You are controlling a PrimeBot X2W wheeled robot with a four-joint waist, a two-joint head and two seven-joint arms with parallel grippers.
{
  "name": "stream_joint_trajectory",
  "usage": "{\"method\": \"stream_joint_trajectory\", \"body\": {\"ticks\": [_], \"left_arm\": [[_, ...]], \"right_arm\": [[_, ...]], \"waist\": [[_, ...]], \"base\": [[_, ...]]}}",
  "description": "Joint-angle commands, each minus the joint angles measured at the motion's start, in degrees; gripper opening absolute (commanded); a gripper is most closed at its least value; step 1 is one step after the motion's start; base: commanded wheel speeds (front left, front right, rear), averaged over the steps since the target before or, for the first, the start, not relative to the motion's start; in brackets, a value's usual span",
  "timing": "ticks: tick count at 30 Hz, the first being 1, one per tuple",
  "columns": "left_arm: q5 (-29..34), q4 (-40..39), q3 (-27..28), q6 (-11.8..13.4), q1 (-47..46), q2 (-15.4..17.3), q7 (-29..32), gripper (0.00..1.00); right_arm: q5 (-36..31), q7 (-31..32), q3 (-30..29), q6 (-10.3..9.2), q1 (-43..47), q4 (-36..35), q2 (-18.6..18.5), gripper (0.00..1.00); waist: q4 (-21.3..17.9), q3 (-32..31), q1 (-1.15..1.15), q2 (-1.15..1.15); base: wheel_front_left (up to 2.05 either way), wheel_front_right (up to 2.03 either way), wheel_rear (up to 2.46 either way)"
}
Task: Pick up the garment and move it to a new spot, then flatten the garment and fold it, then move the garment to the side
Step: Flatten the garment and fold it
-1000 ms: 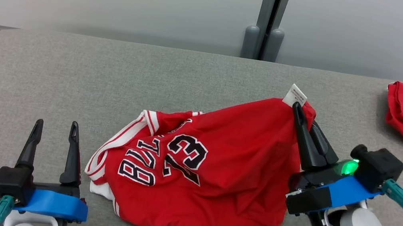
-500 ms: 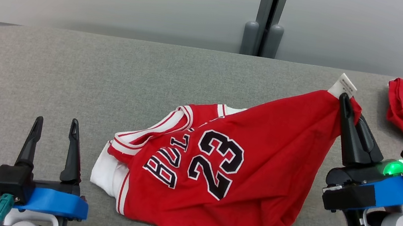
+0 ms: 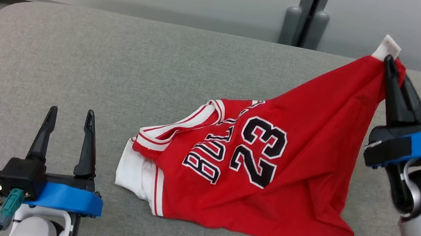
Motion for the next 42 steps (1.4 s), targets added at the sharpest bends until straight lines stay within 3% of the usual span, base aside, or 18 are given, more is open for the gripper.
{"method": "stream_joint_trajectory", "body": {"ticks": [1, 7, 11, 12, 13, 17, 22, 31, 36, 42], "left_arm": [[-0.3, -0.1, -0.3, 0.2, -1.2, -0.1, -0.2, 1.00], [-1.4, -0.4, -3.0, 1.0, -3.5, -0.1, -0.3, 1.00], [-2.0, -0.7, -4.0, 1.6, -4.6, -0.1, -0.3, 1.00], [-1.9, -0.7, -4.2, 1.8, -4.9, -0.1, -0.2, 1.00], [-1.9, -0.8, -4.3, 1.9, -5.1, -0.1, -0.3, 1.00], [-1.8, -0.4, -4.1, 2.4, -5.5, -0.1, -0.3, 1.00], [-1.3, -0.5, -3.4, 2.4, -4.7, -0.1, -0.3, 1.00], [-0.1, -1.1, -0.6, 1.8, -2.7, 0.0, -0.3, 1.00], [0.4, -1.4, 0.5, 1.4, -1.8, 0.0, -0.3, 1.00], [0.9, -1.5, 1.0, 1.1, -0.9, 0.0, -0.2, 1.00]], "right_arm": [[-0.2, -0.4, 0.2, 0.02, -2.6, 2.5, -1.0, 0.00], [-1.2, -1.8, -0.1, 0.02, -12.6, 17.8, -4.1, 0.00], [-0.7, -2.3, -1.1, 0.02, -17.8, 27.6, -4.1, 0.02], [-0.9, -2.5, -1.0, 0.02, -18.9, 29.7, -4.0, 0.29], [-1.1, -2.5, -0.5, 0.02, -19.8, 31.6, -3.8, 1.00], [-0.7, -3.9, 2.4, 0.02, -20.9, 36.7, -3.8, 1.00], [0.5, -4.6, 3.9, 0.02, -18.0, 36.0, -5.2, 1.00], [2.3, -4.7, -0.4, 0.02, -4.6, 19.0, -8.1, 1.00], [1.3, -4.7, -2.4, 0.02, 4.7, 10.4, -7.1, 1.00], [0.7, -4.7, -0.2, 0.02, 12.9, 4.5, -5.4, 1.00]], "waist": [[1.4, 1.4, 0.00, 0.00], [4.7, 4.5, 0.00, 0.00], [6.0, 6.3, 0.00, 0.00], [6.1, 6.6, 0.00, 0.00], [6.1, 6.9, 0.00, 0.00], [5.0, 7.0, 0.00, 0.00], [3.1, 6.0, 0.00, 0.00], [-1.8, 4.1, 0.00, 0.00], [-3.6, 3.2, 0.00, 0.00], [-4.9, 2.1, 0.00, 0.00]], "base": [[0.00, 0.00, 0.00], [0.00, 0.00, 0.00], [0.00, 0.00, 0.00], [0.00, 0.00, 0.00], [0.00, 0.00, 0.00], [0.00, 0.00, 0.00], [0.00, 0.00, 0.00], [0.00, 0.00, 0.00], [0.00, 0.00, 0.00], [0.00, 0.00, 0.00]]}}
